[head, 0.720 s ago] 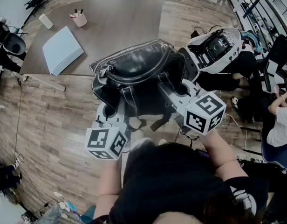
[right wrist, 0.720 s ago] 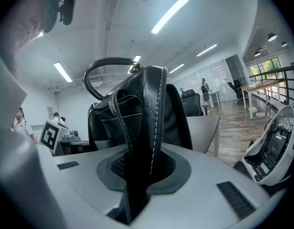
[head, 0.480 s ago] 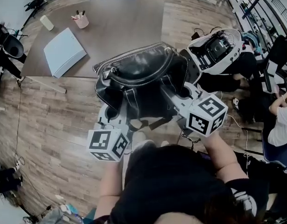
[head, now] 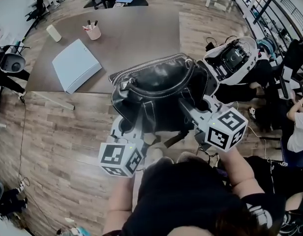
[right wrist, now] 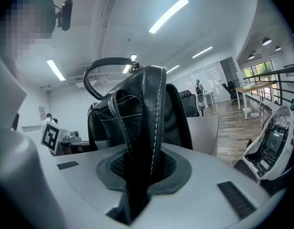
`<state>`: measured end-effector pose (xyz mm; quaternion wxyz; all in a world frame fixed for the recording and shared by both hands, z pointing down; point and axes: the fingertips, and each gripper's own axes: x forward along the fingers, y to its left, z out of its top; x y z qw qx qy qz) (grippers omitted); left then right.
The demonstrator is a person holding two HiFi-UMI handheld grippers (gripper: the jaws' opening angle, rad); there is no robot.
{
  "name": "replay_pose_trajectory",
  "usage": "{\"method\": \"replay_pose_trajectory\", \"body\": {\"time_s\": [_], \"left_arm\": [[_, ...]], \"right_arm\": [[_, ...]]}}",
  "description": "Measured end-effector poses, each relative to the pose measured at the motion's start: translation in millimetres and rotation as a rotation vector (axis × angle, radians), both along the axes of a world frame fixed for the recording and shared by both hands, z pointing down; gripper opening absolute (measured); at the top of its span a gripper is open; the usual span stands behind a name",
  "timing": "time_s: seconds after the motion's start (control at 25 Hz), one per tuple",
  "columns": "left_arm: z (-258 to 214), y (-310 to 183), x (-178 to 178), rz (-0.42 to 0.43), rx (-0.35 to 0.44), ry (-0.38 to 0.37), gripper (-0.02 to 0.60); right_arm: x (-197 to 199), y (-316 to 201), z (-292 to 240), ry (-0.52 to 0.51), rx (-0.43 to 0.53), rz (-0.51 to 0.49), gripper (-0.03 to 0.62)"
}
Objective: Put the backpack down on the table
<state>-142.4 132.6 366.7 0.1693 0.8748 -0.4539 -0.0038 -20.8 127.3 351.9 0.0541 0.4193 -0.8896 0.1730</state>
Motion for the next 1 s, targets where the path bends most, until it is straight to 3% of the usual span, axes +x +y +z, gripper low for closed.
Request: {"method": "replay_pose_trajectory", "body": {"time_s": [0.4,0.72,1.0], "left_arm": [[-35.0,-31.7,-21.2,-0.015,0.066,-0.007,0.052],[-61.7,-71.8,-4.1,-0.110,0.125,-0.055,0.052],[-86.6,-107.4,15.0,-0.194,0.162,-0.031,0.052]], "right_arm": [[-21.9,-30.2,-34.0,-0.014,0.070,-0.034,0.074],[-5.4,-75.8,-57.8,-0.057,0.112,-0.106,0.071],[13.2,-120.2,-86.3,-0.053,0.172,-0.194,0.071]]}}
